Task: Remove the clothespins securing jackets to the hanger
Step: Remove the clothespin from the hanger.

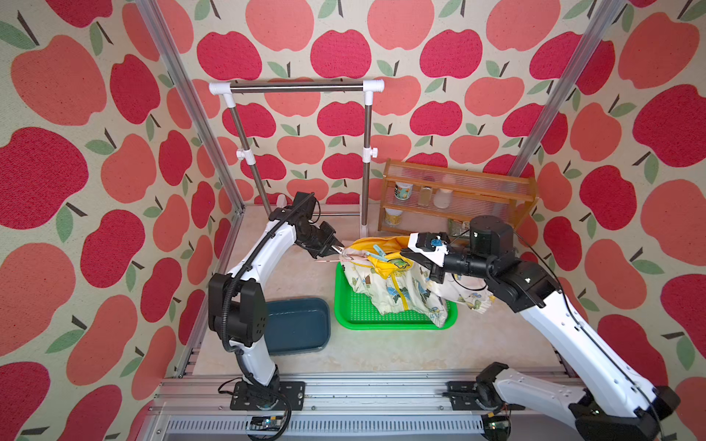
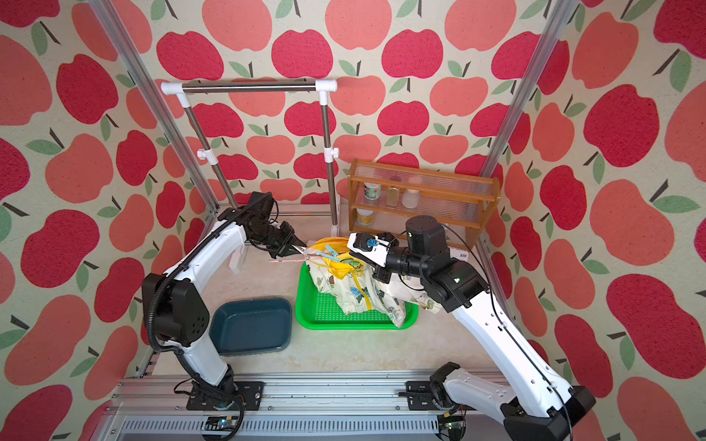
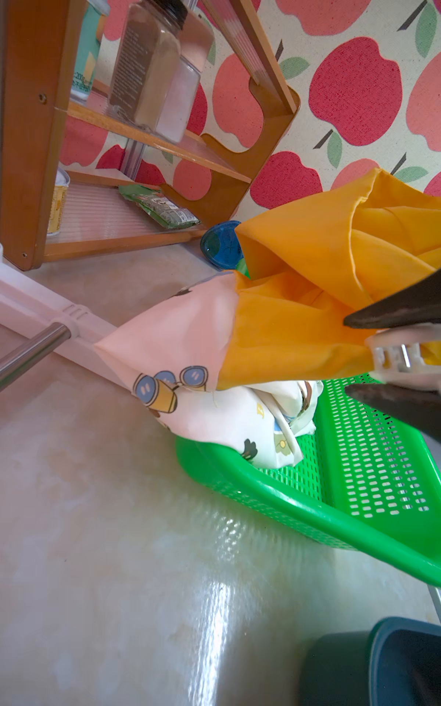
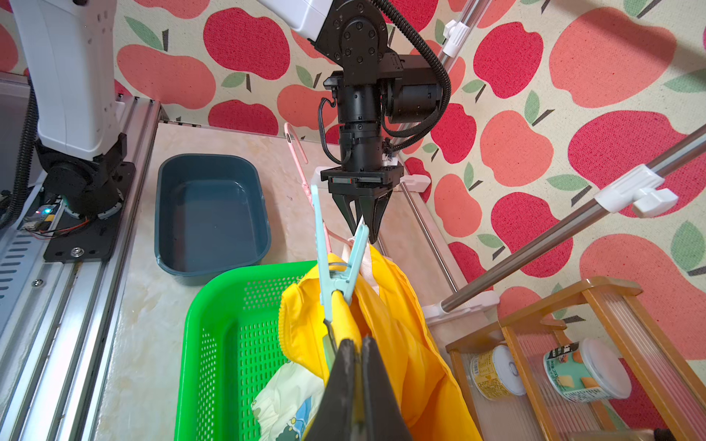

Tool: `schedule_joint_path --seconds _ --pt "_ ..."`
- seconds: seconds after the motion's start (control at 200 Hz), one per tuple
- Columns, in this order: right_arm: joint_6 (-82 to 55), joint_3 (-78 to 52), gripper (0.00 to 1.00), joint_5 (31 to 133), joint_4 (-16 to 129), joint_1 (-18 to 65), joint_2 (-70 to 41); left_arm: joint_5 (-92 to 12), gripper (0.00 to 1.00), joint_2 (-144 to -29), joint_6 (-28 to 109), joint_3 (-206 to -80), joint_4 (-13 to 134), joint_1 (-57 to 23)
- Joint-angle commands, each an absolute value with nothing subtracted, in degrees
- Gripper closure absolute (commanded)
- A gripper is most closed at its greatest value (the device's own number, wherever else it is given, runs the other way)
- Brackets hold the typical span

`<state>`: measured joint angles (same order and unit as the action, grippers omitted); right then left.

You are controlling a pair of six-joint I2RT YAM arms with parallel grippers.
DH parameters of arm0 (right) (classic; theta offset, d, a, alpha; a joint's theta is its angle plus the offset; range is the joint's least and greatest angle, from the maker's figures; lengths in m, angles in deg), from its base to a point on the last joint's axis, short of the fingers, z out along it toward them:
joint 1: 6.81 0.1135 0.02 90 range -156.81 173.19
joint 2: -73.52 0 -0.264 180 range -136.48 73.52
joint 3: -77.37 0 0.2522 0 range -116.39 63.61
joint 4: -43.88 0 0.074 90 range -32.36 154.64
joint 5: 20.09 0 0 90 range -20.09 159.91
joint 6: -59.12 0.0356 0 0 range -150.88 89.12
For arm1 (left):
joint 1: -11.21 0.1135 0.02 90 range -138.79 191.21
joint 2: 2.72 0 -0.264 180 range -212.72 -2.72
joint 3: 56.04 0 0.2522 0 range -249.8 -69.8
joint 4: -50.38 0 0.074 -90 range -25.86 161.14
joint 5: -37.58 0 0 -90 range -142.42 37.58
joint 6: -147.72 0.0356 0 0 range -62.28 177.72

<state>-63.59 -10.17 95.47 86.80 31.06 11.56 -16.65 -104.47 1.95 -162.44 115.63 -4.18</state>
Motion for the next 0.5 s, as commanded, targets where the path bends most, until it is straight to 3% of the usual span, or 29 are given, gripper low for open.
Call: schedule_joint_path --seconds 0.0,0.175,0.495 --pt "-62.01 -9.52 1.00 95.09 83.33 31.29 12.93 -19.63 0.95 -104.23 3.15 -162.38 119.28 -4.43" --pt "-61.49 -9.26 1.00 94.63 83.19 31.32 13.00 -19.73 1.00 -104.30 3.01 -162.17 118.54 -4.34" --pt "-61.33 -9.12 1.00 93.86 84.00 31.33 12.70 -20.98 1.00 -101.83 2.22 -163.24 118.02 -1.61"
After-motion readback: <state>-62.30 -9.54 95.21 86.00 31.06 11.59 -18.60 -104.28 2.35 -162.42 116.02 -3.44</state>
